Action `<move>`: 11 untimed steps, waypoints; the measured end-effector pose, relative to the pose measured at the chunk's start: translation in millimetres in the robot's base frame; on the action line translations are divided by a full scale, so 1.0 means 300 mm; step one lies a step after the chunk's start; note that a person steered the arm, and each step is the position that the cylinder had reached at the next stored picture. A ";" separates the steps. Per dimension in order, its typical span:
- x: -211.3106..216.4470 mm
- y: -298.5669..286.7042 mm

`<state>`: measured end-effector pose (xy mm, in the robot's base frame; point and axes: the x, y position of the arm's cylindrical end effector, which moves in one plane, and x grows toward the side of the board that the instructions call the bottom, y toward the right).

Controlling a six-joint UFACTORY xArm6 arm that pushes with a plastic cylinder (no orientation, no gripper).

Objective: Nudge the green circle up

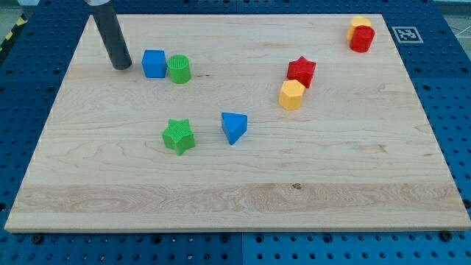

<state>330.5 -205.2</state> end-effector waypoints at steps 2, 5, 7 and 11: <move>0.227 0.119; 0.215 0.416; 0.125 0.416; 0.125 0.513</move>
